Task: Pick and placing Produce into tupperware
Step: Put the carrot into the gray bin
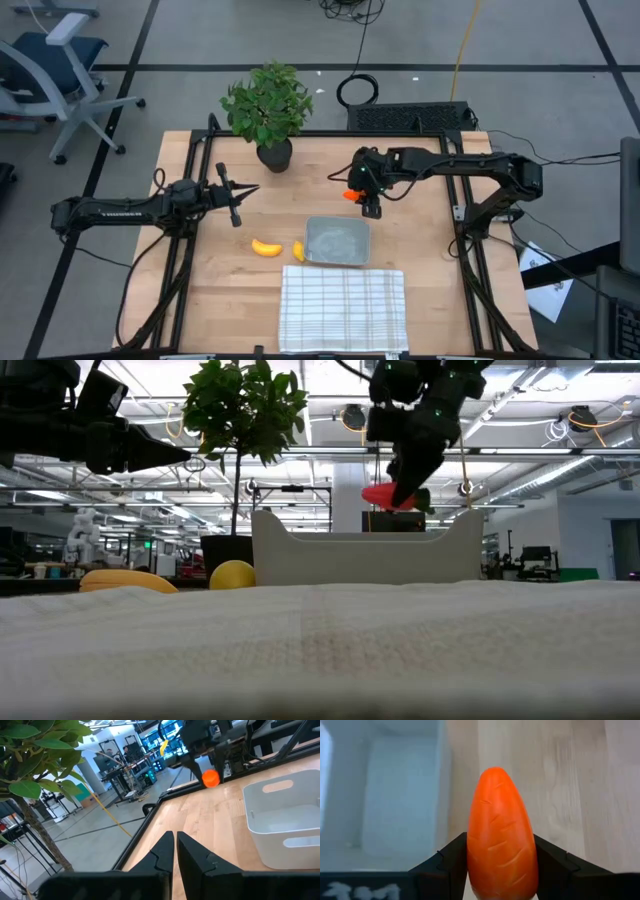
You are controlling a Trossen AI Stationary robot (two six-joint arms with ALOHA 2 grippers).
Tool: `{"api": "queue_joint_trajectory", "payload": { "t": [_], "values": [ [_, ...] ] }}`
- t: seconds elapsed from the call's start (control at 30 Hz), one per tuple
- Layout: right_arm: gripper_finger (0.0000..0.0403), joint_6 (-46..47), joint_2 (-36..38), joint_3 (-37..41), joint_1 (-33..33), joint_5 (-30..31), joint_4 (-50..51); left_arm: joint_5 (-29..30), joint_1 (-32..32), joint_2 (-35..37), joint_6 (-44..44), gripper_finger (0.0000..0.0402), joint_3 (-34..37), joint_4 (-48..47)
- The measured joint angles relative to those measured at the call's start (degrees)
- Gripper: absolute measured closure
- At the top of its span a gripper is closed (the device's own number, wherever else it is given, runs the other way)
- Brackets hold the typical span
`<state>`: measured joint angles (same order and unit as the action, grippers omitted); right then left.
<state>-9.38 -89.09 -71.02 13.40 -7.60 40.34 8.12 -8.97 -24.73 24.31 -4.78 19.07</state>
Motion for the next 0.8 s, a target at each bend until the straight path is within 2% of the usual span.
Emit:
{"api": "queue_joint_trajectory", "payload": {
  "t": [0.8],
  "values": [
    [0.0238, 4.23, -0.01, -2.37, -8.19, -0.02, -0.21, 0.0, 0.0, 0.0, -1.92, 0.0376, -0.01, 0.0]
  ]
}}
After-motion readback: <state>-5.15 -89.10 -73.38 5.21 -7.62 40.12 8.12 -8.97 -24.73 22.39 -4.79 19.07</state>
